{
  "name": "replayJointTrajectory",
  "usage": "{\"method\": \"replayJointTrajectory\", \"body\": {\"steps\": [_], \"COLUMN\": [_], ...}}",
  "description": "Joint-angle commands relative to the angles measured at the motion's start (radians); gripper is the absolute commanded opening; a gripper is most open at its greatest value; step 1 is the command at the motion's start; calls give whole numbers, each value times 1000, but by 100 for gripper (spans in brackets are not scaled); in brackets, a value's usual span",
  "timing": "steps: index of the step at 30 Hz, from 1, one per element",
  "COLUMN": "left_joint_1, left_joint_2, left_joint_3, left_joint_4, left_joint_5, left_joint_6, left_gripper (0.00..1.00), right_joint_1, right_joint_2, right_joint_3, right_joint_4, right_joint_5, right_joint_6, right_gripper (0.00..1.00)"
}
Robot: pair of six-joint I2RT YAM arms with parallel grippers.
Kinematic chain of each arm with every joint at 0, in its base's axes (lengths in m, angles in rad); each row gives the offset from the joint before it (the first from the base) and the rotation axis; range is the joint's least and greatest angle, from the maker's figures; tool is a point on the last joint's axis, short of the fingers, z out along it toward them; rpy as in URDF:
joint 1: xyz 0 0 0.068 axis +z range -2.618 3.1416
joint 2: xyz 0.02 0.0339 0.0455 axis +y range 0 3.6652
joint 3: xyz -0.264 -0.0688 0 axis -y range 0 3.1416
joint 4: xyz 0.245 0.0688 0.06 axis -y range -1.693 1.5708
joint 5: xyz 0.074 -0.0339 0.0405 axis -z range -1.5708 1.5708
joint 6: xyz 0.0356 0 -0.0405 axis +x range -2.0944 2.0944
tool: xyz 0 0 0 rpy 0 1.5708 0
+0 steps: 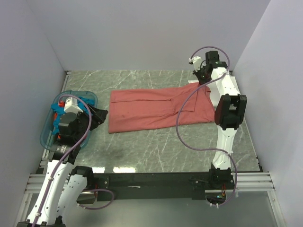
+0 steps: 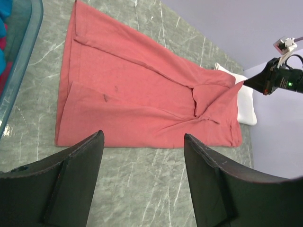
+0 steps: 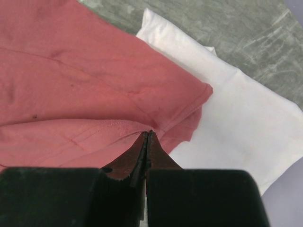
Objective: Fold and stack the t-shirts
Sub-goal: Fold the tshirt
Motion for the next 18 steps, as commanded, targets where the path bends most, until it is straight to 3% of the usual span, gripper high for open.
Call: {"method": "replayJointTrajectory", "body": {"steps": [1, 12, 13, 14, 15, 18], "left_joint_1": [3, 3, 3, 3, 3, 3], "left_joint_2": [-9, 0, 2, 5, 6, 23], "left_joint_3": [-7, 7, 10, 13, 13, 27], "left_joint_4": [8, 2, 3, 4, 5, 14], "left_joint_5": [27, 42, 44, 45, 47, 45], "left_joint_6": [23, 34, 37, 35, 37, 45], "left_gripper": [73, 73, 73, 73, 73, 73], "right_joint_1": [32, 60, 62, 62, 62, 62], "right_joint_2": [6, 64, 68, 69, 75, 63], "right_joint_3": [63, 102, 101, 99, 99, 92], "right_joint_4": [32, 61, 77, 87, 97, 136], "right_joint_5": [18, 68, 82, 96, 131, 162], "right_joint_6": [10, 33, 36, 52, 59, 102], "right_gripper": [0, 3, 7, 29, 44, 55]}}
